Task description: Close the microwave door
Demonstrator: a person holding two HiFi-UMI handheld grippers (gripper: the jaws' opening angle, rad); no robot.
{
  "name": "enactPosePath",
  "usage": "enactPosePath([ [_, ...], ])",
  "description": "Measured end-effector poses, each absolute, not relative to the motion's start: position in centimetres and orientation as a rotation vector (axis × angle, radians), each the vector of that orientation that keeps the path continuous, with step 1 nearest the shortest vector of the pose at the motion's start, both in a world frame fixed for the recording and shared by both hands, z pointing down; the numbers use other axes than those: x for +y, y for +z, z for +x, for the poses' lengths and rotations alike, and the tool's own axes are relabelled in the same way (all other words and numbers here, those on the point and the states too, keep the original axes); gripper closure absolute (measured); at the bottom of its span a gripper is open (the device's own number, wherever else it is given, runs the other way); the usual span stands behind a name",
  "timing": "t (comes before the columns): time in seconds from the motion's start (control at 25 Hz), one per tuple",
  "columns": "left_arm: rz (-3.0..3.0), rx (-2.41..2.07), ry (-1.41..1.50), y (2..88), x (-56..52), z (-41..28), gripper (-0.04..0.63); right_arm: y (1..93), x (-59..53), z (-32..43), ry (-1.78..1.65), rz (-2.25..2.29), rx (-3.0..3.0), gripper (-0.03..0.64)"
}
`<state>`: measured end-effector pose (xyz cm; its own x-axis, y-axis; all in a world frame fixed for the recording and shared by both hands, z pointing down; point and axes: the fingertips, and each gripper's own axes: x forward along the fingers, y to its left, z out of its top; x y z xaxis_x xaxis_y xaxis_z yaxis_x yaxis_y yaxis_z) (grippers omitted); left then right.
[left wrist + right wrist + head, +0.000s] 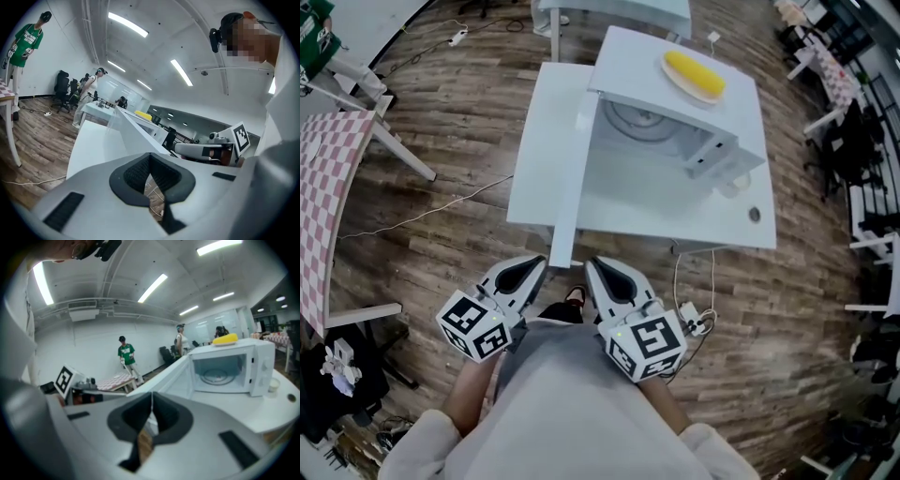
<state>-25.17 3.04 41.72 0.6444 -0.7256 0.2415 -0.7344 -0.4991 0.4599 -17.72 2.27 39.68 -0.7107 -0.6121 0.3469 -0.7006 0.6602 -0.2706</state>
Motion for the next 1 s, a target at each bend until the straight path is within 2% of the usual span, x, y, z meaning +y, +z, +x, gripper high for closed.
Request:
enactPosePath([
  [1.0,2.302,-0.982,-0.023,41.6,2.9,-21.9,0.577,40.7,2.2,-15.7,0.656,1.11,-2.616,0.592],
])
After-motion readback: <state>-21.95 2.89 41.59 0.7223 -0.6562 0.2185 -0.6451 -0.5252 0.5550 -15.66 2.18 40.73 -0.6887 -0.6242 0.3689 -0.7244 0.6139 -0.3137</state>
